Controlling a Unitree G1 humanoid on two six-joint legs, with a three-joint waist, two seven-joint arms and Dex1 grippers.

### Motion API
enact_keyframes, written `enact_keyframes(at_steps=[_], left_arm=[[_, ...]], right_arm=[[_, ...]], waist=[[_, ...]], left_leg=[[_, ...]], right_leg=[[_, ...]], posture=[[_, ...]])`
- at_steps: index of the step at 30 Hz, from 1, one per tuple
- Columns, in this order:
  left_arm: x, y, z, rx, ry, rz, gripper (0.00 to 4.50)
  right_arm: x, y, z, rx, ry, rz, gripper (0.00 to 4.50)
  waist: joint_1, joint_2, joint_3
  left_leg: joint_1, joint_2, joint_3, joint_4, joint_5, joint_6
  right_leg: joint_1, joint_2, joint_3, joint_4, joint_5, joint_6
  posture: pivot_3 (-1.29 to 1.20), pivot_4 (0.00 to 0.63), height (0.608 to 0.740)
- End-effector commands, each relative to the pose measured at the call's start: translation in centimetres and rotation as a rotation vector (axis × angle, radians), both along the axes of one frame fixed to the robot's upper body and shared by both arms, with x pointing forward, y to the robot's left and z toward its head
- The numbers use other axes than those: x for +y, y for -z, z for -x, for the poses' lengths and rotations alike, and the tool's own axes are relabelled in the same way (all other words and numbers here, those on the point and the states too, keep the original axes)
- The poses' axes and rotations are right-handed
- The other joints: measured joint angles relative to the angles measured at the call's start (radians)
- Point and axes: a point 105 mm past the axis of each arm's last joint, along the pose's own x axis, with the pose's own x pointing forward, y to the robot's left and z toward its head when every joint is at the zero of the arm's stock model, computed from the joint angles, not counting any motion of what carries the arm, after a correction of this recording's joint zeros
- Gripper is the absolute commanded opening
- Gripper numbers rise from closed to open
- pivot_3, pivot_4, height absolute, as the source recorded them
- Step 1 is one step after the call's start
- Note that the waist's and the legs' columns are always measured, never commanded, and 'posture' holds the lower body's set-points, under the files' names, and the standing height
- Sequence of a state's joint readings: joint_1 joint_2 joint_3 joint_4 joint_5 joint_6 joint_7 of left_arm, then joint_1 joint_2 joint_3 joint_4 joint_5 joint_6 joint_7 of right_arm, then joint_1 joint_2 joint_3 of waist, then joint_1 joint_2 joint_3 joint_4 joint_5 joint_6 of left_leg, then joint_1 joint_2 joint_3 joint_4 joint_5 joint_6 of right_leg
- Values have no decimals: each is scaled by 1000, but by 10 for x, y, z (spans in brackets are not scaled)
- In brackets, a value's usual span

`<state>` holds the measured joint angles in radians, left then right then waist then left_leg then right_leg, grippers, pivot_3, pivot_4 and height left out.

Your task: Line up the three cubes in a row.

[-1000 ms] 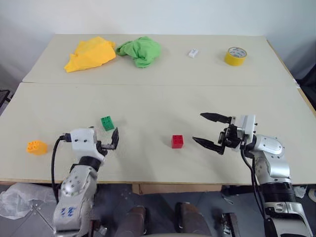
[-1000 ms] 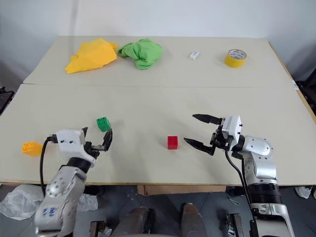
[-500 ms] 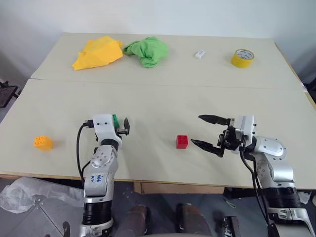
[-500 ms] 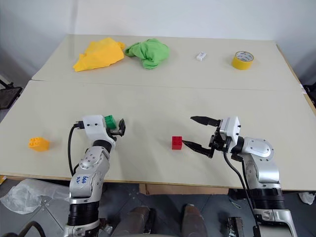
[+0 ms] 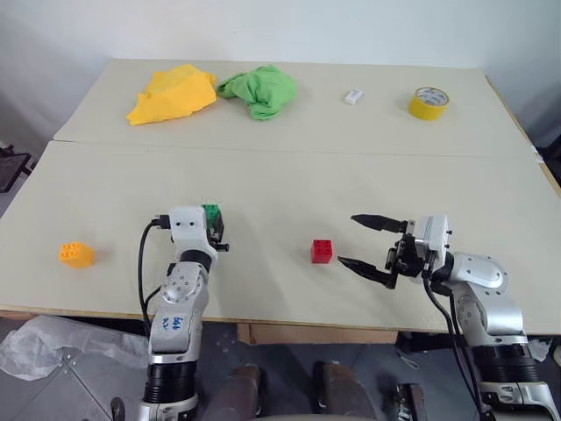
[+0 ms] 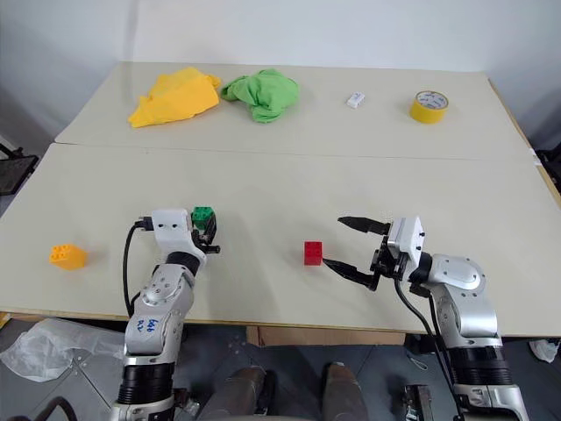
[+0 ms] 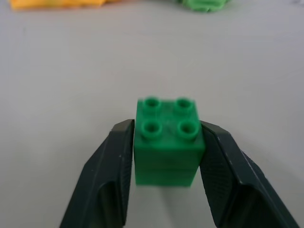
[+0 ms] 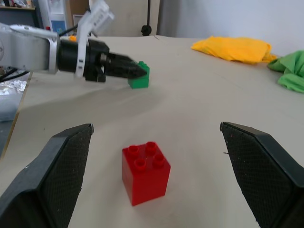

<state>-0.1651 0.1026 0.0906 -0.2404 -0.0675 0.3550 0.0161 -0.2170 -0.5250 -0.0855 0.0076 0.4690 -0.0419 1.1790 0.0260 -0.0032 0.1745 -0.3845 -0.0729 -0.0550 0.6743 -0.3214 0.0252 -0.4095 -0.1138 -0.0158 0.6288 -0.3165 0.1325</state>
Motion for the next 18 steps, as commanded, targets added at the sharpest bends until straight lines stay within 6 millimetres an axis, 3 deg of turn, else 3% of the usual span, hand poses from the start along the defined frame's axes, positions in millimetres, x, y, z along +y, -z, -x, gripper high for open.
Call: enact_keyframes(at_steps=[1,5,9,14,18], left_arm=[[-6,-10,15,-69,305,-90,2169],[-10,-22,33,-147,679,-199,2169],[-42,-24,24,-120,986,-282,2169],[-51,-25,-3,-108,1032,-346,2169],[-50,-25,-3,-147,982,-298,2169]], right_arm=[[-3,-7,5,-32,17,-2,4500],[-17,-4,10,-25,61,23,4500],[-26,-2,14,-18,117,25,4500],[-28,1,24,-14,144,34,4500],[-31,1,27,-14,176,28,4500]], waist=[[-3,0,0],[-3,1,0],[8,1,0],[-1,1,0],[-22,1,0]], left_leg=[[0,0,0,0,0,0],[0,1,0,-1,0,-1],[0,-1,-5,2,0,0],[-1,-2,-9,2,0,1],[0,-1,-5,-2,0,1]], right_leg=[[0,0,0,0,0,0],[0,0,0,-1,-1,-1],[4,-2,0,-2,0,-1],[6,0,-2,-1,0,-1],[3,0,-5,0,0,0]], posture=[[0,150,740],[0,150,740],[0,150,740],[0,150,740],[0,150,740]])
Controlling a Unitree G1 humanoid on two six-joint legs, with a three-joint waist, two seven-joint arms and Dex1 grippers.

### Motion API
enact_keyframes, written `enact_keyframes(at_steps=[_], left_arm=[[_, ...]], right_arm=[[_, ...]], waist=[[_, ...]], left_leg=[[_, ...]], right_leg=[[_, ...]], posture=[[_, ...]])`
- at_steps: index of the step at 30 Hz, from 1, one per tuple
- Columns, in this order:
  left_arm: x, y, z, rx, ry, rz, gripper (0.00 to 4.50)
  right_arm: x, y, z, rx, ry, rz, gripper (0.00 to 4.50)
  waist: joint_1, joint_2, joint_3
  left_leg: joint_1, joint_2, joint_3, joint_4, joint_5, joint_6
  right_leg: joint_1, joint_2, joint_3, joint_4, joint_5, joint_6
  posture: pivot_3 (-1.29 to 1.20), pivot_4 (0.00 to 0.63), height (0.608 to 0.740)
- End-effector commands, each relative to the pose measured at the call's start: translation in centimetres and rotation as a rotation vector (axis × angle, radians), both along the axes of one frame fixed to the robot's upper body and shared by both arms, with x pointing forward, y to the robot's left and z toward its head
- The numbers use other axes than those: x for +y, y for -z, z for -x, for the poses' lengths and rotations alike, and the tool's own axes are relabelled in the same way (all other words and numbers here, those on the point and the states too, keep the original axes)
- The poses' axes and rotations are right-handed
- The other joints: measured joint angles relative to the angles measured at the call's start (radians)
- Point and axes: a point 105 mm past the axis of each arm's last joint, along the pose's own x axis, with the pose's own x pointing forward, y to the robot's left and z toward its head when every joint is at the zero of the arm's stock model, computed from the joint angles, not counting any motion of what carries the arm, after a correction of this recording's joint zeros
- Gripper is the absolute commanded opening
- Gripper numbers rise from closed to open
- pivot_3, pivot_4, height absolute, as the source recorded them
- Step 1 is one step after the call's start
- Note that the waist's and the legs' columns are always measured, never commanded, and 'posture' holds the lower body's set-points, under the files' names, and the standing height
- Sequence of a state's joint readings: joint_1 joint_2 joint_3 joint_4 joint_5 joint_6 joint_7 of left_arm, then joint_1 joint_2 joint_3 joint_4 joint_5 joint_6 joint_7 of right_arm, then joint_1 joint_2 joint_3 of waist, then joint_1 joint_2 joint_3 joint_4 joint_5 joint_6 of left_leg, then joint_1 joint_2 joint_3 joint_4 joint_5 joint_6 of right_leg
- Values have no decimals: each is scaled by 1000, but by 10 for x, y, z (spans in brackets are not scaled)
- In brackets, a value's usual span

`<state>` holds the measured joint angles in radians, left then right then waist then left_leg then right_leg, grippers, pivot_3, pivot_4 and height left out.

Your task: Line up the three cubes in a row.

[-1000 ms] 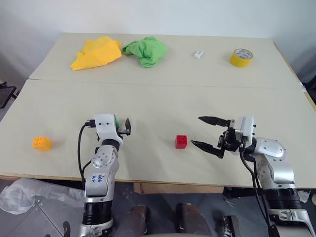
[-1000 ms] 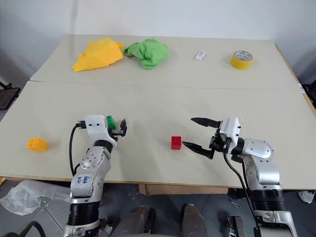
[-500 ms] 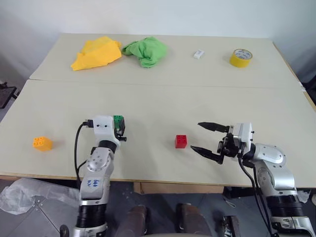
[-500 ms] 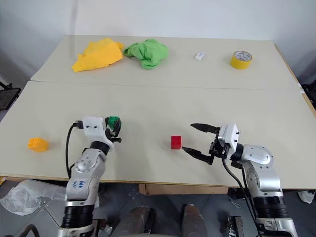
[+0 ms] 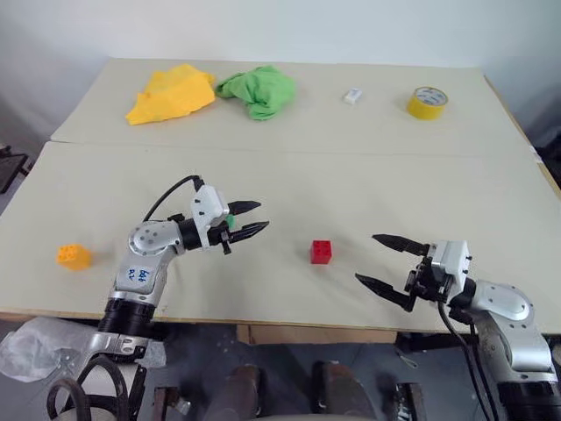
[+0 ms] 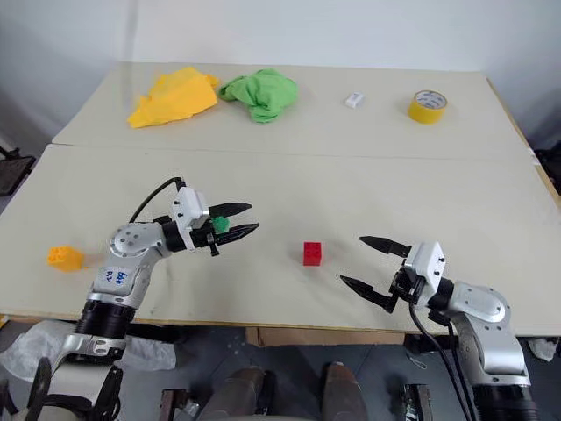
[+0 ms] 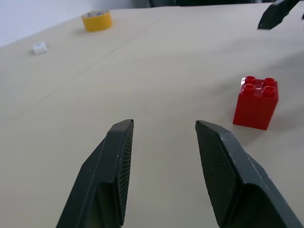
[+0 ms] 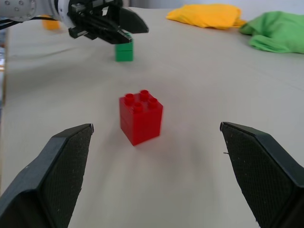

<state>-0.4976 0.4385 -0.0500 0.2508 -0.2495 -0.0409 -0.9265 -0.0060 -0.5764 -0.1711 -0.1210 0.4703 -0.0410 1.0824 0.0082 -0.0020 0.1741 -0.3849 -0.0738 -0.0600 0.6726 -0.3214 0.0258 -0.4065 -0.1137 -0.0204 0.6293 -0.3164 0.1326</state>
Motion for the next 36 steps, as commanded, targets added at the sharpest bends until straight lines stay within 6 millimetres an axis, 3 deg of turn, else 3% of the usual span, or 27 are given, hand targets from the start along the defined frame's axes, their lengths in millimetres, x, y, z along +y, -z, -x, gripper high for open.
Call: enact_keyframes(at_steps=[1,2,5,8,10,11,13,16,20,24,33,36], left_arm=[[3,-6,5,-47,-49,63,2169],[4,-10,8,-71,-70,94,2169],[7,-23,18,-134,-152,166,2781],[25,-39,25,-207,-409,300,3684],[40,-36,27,-215,-572,311,4265],[48,-23,28,-189,-643,260,4473],[64,-3,28,-128,-777,207,4473],[77,8,22,-13,-917,296,4473],[51,5,15,8,-794,297,4473],[39,16,4,64,-763,288,4473],[22,24,-8,86,-737,264,4473],[17,28,-4,91,-724,246,3922]], right_arm=[[-1,-13,5,-52,12,-4,4500],[0,-12,6,-50,12,-5,4500],[0,-10,8,-38,13,-7,4500],[3,-8,5,-30,1,-10,4500],[5,-8,4,-28,-10,-11,4500],[6,-8,2,-26,-21,-12,4500],[9,-9,1,-23,-40,-13,4500],[10,-13,-2,-37,-64,-18,4500],[10,-29,-13,-105,-53,-62,4500],[20,-50,-20,-158,-65,-142,4500],[34,-50,-16,-171,-110,-120,4500],[34,-46,-14,-166,-106,-113,4500]], waist=[[-7,0,0],[-9,0,0],[-7,0,0],[-3,0,0],[3,0,0],[5,0,0],[7,0,0],[18,0,0],[28,0,0],[23,0,0],[17,0,0],[18,0,0]], left_leg=[[0,1,0,0,0,0],[0,1,0,0,0,0],[-1,1,0,1,0,0],[0,0,0,3,0,0],[0,0,0,3,0,0],[0,0,0,3,0,0],[0,1,0,2,0,0],[0,1,0,2,0,0],[-1,-1,0,5,0,0],[-1,-1,0,5,0,1],[-1,0,0,5,0,0],[-1,-1,0,4,0,0]], right_leg=[[0,0,0,0,0,0],[0,0,0,0,0,0],[-1,0,2,0,0,0],[0,-1,7,-1,0,0],[0,-1,9,-1,0,0],[0,-1,9,-1,0,0],[0,0,9,-1,0,0],[-1,1,10,-1,0,0],[0,1,9,-1,0,0],[0,0,9,-1,0,1],[-1,0,4,-1,0,1],[-1,0,4,0,0,1]], posture=[[0,150,740],[0,150,740],[0,150,740],[0,150,740],[0,150,740],[0,150,740],[0,150,740],[0,150,740],[0,150,740],[0,150,740],[0,150,740],[0,150,740]])
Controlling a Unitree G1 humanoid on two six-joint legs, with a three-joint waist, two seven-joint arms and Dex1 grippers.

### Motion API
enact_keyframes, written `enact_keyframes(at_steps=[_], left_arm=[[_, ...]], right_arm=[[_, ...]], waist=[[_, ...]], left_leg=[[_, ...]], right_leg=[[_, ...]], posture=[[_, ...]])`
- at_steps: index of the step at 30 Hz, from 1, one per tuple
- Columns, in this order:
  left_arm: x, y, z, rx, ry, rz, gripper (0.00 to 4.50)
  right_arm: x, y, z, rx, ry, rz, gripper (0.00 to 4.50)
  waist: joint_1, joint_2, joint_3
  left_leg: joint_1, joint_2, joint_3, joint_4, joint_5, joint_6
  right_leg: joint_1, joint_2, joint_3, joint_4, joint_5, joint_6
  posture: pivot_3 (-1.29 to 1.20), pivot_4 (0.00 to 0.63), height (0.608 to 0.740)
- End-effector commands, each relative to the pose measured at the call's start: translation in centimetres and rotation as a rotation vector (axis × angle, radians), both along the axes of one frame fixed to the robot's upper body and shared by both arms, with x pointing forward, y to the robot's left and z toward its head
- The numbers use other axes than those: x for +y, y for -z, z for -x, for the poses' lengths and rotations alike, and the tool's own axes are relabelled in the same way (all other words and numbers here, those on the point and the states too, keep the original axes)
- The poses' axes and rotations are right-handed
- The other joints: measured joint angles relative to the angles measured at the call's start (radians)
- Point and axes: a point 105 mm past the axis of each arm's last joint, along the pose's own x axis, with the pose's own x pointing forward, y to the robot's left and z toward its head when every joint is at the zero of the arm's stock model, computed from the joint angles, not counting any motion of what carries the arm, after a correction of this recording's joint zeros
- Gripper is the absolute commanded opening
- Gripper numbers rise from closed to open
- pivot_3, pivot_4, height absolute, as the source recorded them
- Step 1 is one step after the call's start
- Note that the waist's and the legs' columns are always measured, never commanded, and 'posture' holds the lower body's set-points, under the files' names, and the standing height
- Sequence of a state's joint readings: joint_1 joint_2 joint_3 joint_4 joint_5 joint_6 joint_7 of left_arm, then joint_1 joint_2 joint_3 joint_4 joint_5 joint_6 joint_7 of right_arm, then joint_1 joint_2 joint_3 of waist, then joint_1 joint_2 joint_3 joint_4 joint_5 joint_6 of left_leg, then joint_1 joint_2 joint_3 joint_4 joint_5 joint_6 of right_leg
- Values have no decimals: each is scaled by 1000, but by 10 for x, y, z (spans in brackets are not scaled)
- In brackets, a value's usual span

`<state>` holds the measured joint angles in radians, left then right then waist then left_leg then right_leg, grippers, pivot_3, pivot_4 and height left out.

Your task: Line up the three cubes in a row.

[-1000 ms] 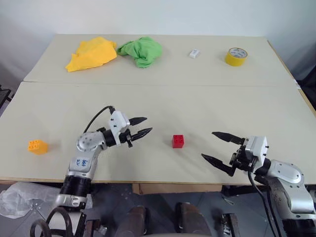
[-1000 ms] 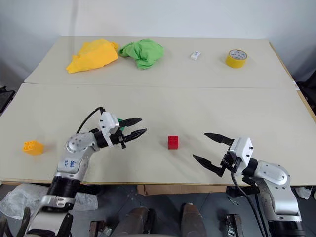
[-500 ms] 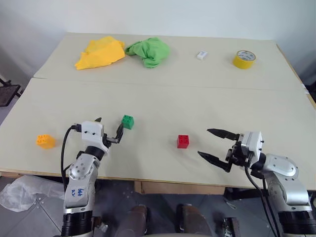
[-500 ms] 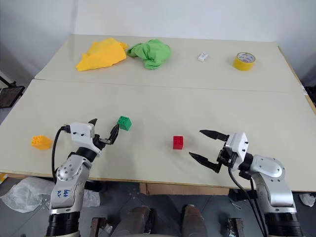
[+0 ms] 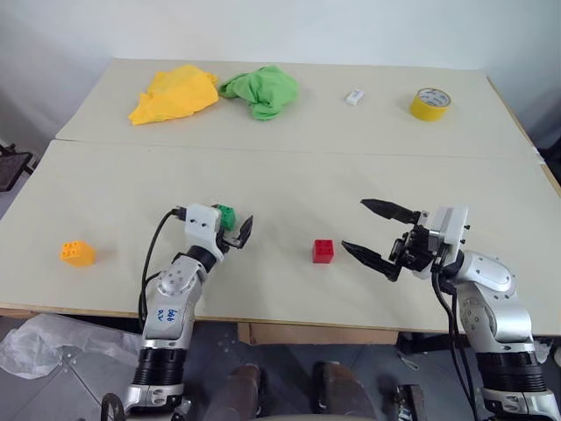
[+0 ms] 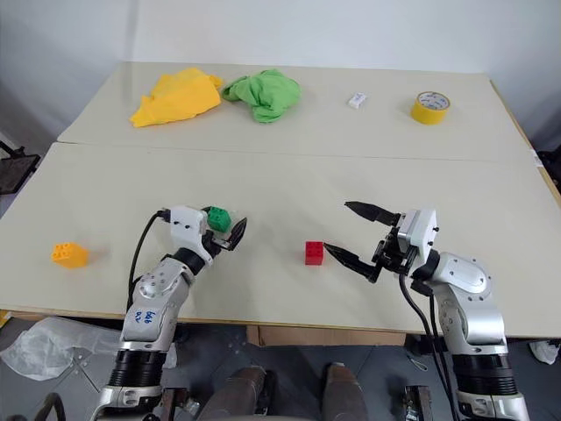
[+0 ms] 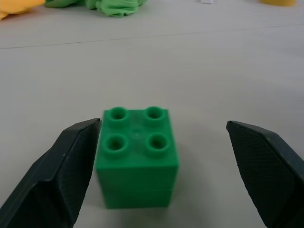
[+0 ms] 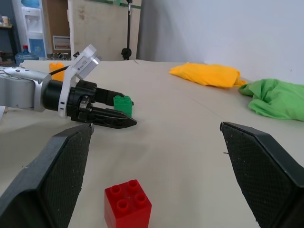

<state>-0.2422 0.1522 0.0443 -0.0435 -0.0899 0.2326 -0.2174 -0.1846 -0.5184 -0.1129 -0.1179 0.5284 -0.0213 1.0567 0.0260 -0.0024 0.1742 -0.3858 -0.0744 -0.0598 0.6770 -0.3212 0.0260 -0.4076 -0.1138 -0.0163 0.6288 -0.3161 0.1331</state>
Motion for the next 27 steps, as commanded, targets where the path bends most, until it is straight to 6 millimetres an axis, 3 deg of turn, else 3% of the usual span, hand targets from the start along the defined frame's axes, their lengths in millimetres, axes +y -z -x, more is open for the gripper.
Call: enact_keyframes(at_steps=[1,8,12,16,18,22,24,27], left_arm=[[-7,-4,7,-31,42,-31,3619],[-3,-2,5,-29,76,-45,1494],[-11,-19,7,-86,227,-6,1528],[-30,-47,24,-147,621,16,1528],[-38,-50,37,-156,823,-53,1528],[-40,-46,41,-133,967,-123,1528],[-43,-21,39,-29,1130,-288,1528],[-42,-8,23,-15,1146,-331,1528]], right_arm=[[4,-6,6,-44,-11,6,4500],[3,-8,4,-55,-4,15,4500],[-2,-7,5,-50,11,30,4500],[-17,-6,7,-41,46,69,4500],[-25,-5,8,-37,63,91,4500],[-32,-5,8,-31,80,105,4500],[-44,-6,9,-31,119,125,4500],[-51,-7,13,-29,148,133,4500]], waist=[[0,0,0],[0,0,0],[-1,0,0],[1,0,0],[-2,0,0],[-5,1,0],[-2,1,0],[0,1,0]], left_leg=[[0,0,0,0,0,0],[0,0,0,0,0,0],[0,0,0,0,0,0],[-1,0,0,1,0,0],[-1,0,0,1,0,0],[-1,0,0,1,0,0],[-1,1,0,1,0,0],[-1,-1,0,1,1,0]], right_leg=[[0,0,0,0,0,0],[0,0,0,0,0,0],[0,0,0,0,0,0],[0,-1,0,0,0,0],[0,-1,-1,-1,0,0],[0,-1,-2,-1,0,0],[0,0,-2,-1,0,0],[1,2,-5,0,0,0]], posture=[[0,150,740],[0,150,740],[0,150,740],[0,150,740],[0,150,740],[0,150,740],[0,150,740],[0,150,740]])
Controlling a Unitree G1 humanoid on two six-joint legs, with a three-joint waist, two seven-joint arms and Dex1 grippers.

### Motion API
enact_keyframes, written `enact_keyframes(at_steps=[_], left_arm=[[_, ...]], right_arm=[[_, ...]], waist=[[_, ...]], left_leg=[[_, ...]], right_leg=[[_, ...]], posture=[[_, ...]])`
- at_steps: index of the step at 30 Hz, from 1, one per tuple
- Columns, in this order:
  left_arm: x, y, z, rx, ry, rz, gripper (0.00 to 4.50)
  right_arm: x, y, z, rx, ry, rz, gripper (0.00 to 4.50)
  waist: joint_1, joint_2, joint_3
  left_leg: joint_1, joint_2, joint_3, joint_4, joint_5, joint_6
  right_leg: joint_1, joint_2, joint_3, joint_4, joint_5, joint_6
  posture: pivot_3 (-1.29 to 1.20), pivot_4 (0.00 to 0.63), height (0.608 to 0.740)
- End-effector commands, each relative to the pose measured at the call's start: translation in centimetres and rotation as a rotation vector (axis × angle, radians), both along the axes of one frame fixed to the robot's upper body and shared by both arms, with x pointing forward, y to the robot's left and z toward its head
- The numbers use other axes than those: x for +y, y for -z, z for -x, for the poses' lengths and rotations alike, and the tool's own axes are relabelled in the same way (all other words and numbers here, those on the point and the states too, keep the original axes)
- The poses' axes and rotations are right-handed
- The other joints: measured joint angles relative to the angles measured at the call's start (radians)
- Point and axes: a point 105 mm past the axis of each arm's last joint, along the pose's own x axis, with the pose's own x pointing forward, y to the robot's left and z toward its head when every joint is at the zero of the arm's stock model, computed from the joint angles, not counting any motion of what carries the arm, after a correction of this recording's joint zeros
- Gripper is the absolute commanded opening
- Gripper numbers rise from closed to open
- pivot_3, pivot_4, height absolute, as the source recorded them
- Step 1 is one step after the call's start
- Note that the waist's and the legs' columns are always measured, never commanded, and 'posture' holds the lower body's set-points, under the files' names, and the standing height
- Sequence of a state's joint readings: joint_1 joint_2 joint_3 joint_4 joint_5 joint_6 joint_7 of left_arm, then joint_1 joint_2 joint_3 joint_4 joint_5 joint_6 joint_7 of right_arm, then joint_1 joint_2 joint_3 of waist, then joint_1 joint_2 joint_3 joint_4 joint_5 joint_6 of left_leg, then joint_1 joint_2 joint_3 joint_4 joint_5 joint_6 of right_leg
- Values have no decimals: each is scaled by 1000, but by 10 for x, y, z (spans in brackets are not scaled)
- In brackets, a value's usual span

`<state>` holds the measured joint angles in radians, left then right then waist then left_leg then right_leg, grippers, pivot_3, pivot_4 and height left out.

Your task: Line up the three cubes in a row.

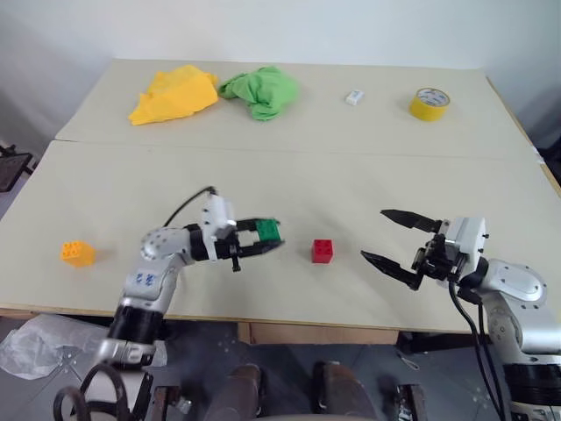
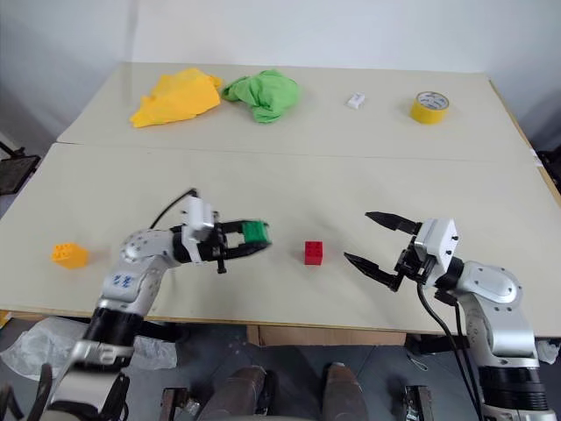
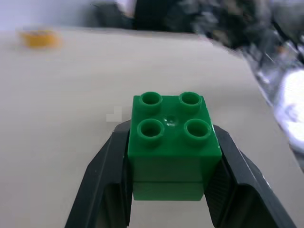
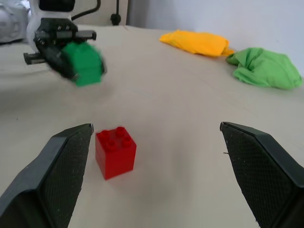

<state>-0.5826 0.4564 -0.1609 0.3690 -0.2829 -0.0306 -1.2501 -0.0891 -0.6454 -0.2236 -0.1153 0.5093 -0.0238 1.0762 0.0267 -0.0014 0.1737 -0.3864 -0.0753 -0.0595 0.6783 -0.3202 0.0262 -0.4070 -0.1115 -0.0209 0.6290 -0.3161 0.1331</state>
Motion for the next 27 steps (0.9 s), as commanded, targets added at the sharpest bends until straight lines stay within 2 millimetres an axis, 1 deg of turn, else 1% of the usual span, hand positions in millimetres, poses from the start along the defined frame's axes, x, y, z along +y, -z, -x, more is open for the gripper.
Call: enact_keyframes(at_steps=[1,2,7,13,18,20,23,25,27], left_arm=[[-1,7,-13,-32,17,3,1528],[-2,9,-15,-9,20,13,1528],[-7,24,-14,15,116,-70,1528],[-12,21,-26,5,97,-69,1528],[-18,30,-20,37,173,-127,1528],[-21,30,-20,36,185,-135,1528],[-21,29,-23,48,169,-127,1528],[-19,27,-25,68,154,-112,2252],[-17,28,-23,77,163,-115,2722]], right_arm=[[-7,-14,6,-56,23,1,4500],[-7,-13,7,-54,26,0,4500],[-6,-9,13,-40,29,4,4500],[-3,-7,14,-39,34,-2,4500],[1,-5,13,-33,27,-7,4500],[3,-5,13,-31,21,-6,4500],[4,-5,13,-32,17,-8,4500],[5,-5,13,-32,16,-7,4500],[5,-4,13,-31,15,-7,4500]], waist=[[-1,0,0],[0,0,0],[-3,0,0],[-2,-1,0],[-2,-1,0],[-2,-1,0],[0,-1,0],[0,-1,0],[-1,-1,0]], left_leg=[[0,0,0,0,0,1],[0,0,0,0,0,1],[-1,0,0,-1,-1,2],[-1,0,1,2,-1,2],[-1,0,1,2,-1,2],[-1,0,1,2,-1,2],[-1,-1,1,2,-1,3],[-1,-1,1,2,-1,3],[-1,-1,1,2,-1,3]], right_leg=[[0,0,0,0,0,0],[0,0,0,0,0,0],[-1,0,0,0,0,1],[0,0,0,1,1,1],[0,0,0,2,1,1],[-1,0,0,6,1,1],[0,0,0,7,1,1],[0,-1,0,7,1,1],[-1,0,0,7,1,1]], posture=[[0,150,740],[0,150,740],[0,150,740],[0,150,740],[0,150,740],[0,150,740],[0,150,740],[0,150,740],[0,150,740]])
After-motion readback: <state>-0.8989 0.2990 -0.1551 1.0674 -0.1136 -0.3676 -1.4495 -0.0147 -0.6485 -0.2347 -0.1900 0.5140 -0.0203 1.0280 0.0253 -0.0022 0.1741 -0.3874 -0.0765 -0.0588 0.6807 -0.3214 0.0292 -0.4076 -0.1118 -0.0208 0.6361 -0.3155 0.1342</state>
